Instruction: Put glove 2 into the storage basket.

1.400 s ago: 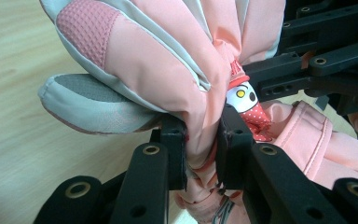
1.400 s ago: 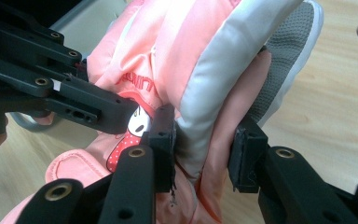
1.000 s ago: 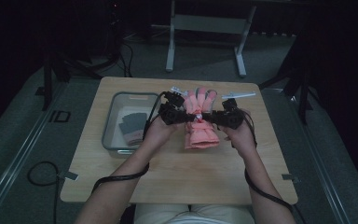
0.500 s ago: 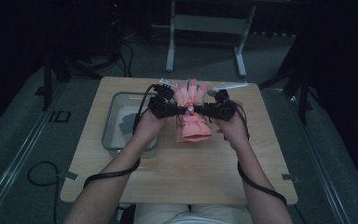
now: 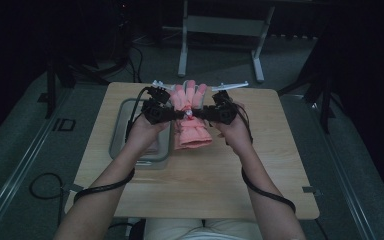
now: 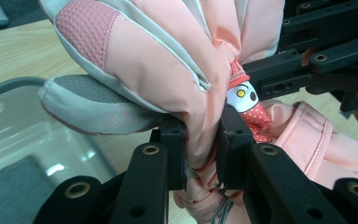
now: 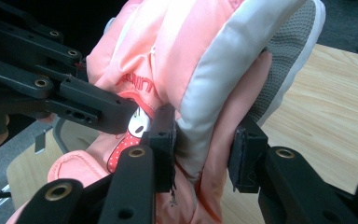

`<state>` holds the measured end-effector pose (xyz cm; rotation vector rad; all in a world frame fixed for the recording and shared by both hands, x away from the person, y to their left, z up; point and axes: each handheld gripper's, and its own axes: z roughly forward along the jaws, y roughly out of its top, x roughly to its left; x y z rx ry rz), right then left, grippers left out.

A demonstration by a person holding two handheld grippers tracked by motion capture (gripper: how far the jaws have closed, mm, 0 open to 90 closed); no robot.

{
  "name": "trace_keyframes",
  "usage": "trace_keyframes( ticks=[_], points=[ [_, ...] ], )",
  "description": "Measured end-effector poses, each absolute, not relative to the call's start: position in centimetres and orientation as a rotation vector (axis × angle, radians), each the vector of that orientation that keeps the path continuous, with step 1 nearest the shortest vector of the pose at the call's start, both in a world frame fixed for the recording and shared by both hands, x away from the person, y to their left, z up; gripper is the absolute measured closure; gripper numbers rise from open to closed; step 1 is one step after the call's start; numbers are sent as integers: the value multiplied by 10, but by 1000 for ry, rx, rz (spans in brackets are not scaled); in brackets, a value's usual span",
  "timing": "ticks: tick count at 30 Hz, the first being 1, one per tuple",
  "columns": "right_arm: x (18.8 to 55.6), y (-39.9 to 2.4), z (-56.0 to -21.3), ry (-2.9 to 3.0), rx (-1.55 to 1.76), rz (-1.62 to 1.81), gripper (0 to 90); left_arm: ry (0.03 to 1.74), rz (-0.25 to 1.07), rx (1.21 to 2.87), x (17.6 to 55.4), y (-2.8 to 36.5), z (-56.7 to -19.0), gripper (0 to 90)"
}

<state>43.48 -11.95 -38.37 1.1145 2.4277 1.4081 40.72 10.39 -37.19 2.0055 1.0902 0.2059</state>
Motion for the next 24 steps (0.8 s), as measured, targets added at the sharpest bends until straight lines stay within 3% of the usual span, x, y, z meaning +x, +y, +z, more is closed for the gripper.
trace_keyframes(
  ticks=[24],
  points=[
    [452, -11, -375, 2600, 933, 1383, 666, 1284, 297, 1901, 385, 201, -369, 754]
  ],
)
